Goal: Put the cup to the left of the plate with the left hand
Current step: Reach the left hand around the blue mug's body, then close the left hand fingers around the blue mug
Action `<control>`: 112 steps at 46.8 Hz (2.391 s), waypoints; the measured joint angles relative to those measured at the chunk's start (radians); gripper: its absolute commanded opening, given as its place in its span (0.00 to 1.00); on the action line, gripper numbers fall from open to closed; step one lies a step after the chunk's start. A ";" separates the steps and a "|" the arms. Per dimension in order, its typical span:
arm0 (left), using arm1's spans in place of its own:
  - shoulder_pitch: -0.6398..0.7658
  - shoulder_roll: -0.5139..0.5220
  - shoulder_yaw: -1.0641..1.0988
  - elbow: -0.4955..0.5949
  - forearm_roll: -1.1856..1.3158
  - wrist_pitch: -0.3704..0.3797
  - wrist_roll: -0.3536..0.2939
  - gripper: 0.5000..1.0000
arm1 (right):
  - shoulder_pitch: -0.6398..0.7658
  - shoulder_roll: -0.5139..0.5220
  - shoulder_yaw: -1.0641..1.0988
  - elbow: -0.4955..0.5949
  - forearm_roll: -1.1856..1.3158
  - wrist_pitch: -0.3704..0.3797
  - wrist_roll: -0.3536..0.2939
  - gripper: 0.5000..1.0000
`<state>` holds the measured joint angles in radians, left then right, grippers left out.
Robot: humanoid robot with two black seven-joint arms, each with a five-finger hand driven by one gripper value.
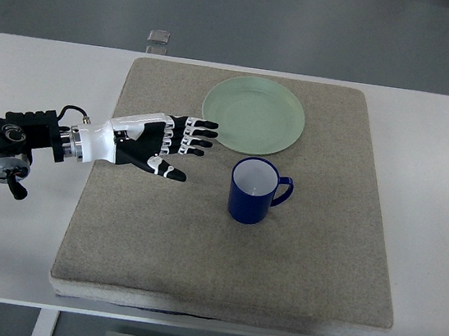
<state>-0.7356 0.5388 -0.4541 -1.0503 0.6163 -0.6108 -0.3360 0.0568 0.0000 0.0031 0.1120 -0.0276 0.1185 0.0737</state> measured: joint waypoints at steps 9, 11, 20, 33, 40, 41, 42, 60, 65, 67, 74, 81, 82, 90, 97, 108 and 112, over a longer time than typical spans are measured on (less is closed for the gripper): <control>0.004 -0.039 -0.004 0.000 0.000 0.000 -0.001 0.98 | 0.000 0.000 0.000 0.000 0.000 0.000 0.000 0.87; 0.004 -0.047 -0.004 0.002 0.000 0.000 -0.002 0.98 | 0.000 0.000 0.000 0.000 0.000 0.000 0.000 0.87; 0.004 -0.082 -0.002 0.006 0.007 0.000 -0.001 0.98 | 0.000 0.000 0.000 0.000 0.000 0.000 0.000 0.87; -0.005 -0.106 0.001 0.011 0.033 0.000 0.000 0.99 | 0.000 0.000 0.000 0.000 0.000 0.001 0.000 0.87; -0.010 -0.124 0.006 0.011 0.041 0.000 0.001 0.99 | 0.000 0.000 0.000 0.000 0.000 0.001 0.000 0.87; -0.010 -0.125 0.006 0.012 0.042 0.000 0.001 0.99 | 0.000 0.000 0.000 0.000 0.000 0.001 0.000 0.87; -0.010 -0.126 0.006 0.014 0.044 0.000 0.001 0.99 | 0.000 0.000 0.000 0.000 0.000 0.001 0.000 0.87; -0.011 -0.144 0.006 0.028 0.083 0.000 0.002 0.99 | 0.000 0.000 0.000 0.000 0.000 0.000 0.000 0.87; -0.011 -0.153 0.006 0.032 0.083 0.000 0.002 0.99 | 0.000 0.000 0.000 0.000 0.000 0.000 0.000 0.87; -0.011 -0.160 0.007 0.034 0.084 0.000 0.002 0.99 | 0.000 0.000 0.000 0.000 0.000 0.000 0.000 0.87; -0.011 -0.174 0.007 0.037 0.084 0.000 0.002 0.99 | 0.000 0.000 0.000 0.000 0.000 0.000 0.000 0.87; -0.011 -0.178 0.008 0.044 0.084 0.000 0.002 0.99 | 0.000 0.000 0.000 0.000 0.000 0.000 0.000 0.87; -0.011 -0.178 0.008 0.044 0.084 0.000 0.002 0.99 | 0.000 0.000 0.000 0.000 0.000 0.000 0.000 0.87; -0.012 -0.177 0.008 0.045 0.083 0.000 0.002 0.99 | 0.000 0.000 0.000 0.000 0.000 0.001 0.000 0.87; -0.012 -0.179 0.008 0.062 0.083 0.000 0.002 0.99 | 0.000 0.000 0.000 0.000 0.000 0.001 0.000 0.87; -0.010 -0.213 0.006 0.085 0.082 0.033 0.002 0.99 | 0.000 0.000 0.000 0.000 0.000 0.000 0.000 0.87; -0.010 -0.220 0.006 0.086 0.082 0.049 0.002 0.99 | 0.000 0.000 0.000 0.000 0.000 0.000 0.000 0.87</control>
<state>-0.7458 0.3186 -0.4481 -0.9646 0.6979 -0.5619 -0.3344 0.0568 0.0000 0.0031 0.1120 -0.0276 0.1189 0.0737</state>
